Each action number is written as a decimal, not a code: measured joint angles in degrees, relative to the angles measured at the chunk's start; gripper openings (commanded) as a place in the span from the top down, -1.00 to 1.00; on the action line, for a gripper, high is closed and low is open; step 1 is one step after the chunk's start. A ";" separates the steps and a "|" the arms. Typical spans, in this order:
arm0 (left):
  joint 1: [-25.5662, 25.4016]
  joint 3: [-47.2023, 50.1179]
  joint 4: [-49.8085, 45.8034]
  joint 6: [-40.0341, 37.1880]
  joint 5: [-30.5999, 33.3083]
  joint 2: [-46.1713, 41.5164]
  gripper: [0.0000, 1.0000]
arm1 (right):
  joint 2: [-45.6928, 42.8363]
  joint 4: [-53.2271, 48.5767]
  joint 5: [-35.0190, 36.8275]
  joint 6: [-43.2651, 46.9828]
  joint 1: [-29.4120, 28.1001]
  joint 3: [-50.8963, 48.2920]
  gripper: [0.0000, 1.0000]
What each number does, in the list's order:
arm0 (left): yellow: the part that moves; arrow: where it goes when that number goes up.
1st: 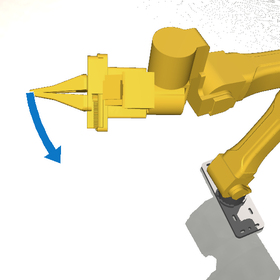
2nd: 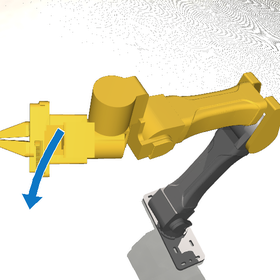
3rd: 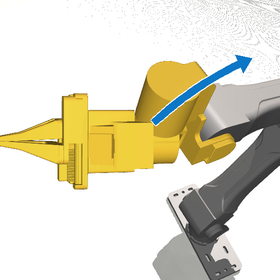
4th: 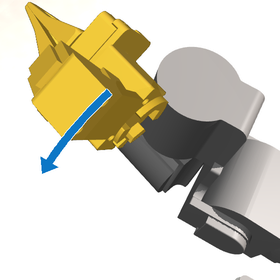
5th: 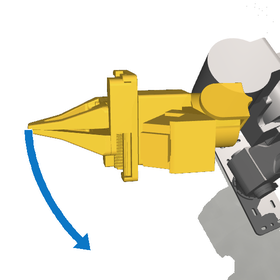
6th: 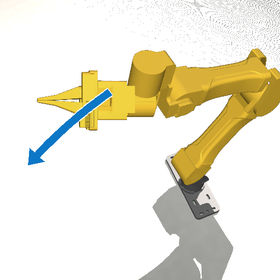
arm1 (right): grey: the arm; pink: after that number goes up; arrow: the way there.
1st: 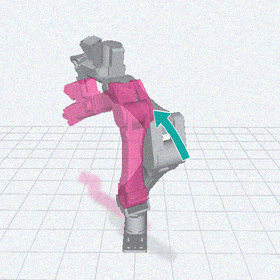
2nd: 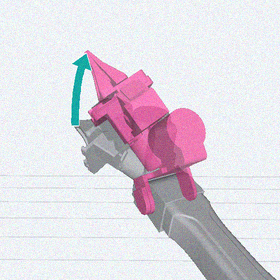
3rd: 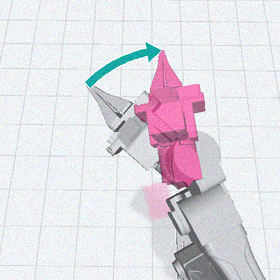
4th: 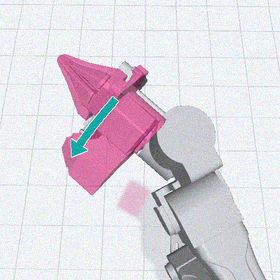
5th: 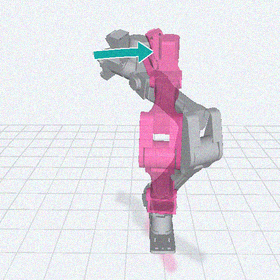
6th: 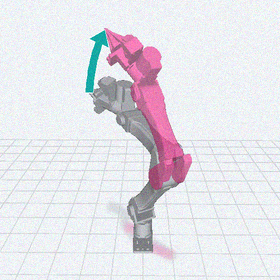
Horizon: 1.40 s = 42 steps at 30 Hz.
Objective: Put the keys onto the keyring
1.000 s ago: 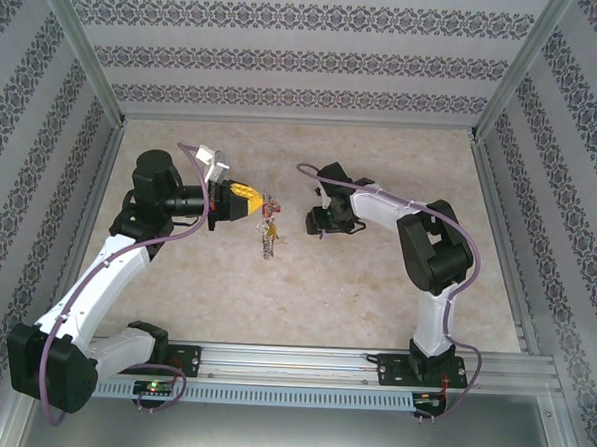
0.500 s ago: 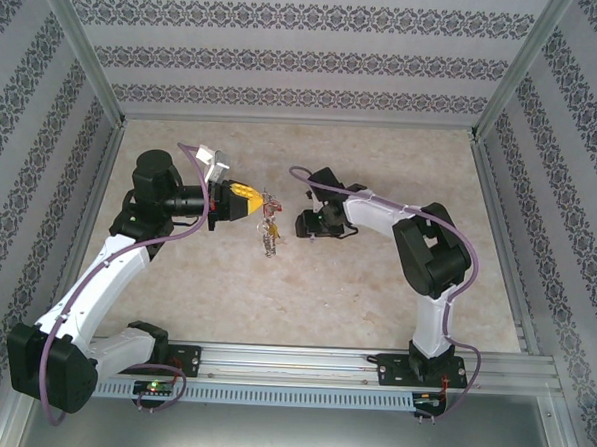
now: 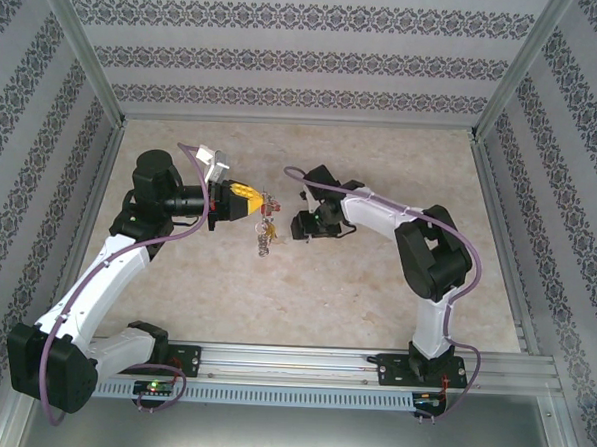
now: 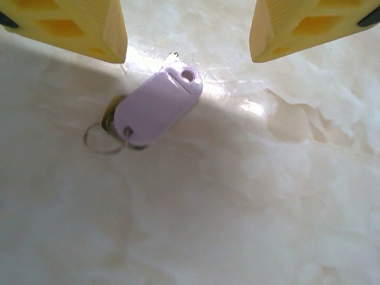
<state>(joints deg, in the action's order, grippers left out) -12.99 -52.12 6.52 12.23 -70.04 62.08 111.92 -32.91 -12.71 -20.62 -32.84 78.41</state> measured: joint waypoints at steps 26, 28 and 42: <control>0.76 0.00 -0.04 -1.20 0.00 0.00 1.00 | 12.17 -6.03 -2.32 8.37 4.61 13.90 0.07; 0.76 0.00 -0.02 -1.07 -0.02 0.00 1.00 | 11.76 -5.33 -2.73 8.46 4.59 13.03 0.10; 1.11 0.37 0.72 0.35 -0.07 0.13 1.00 | 9.33 -3.30 -5.84 8.46 4.20 8.59 0.30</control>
<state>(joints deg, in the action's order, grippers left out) -11.88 -51.75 7.25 12.58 -70.11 62.22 121.25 -36.21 -18.55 -12.16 -28.64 87.00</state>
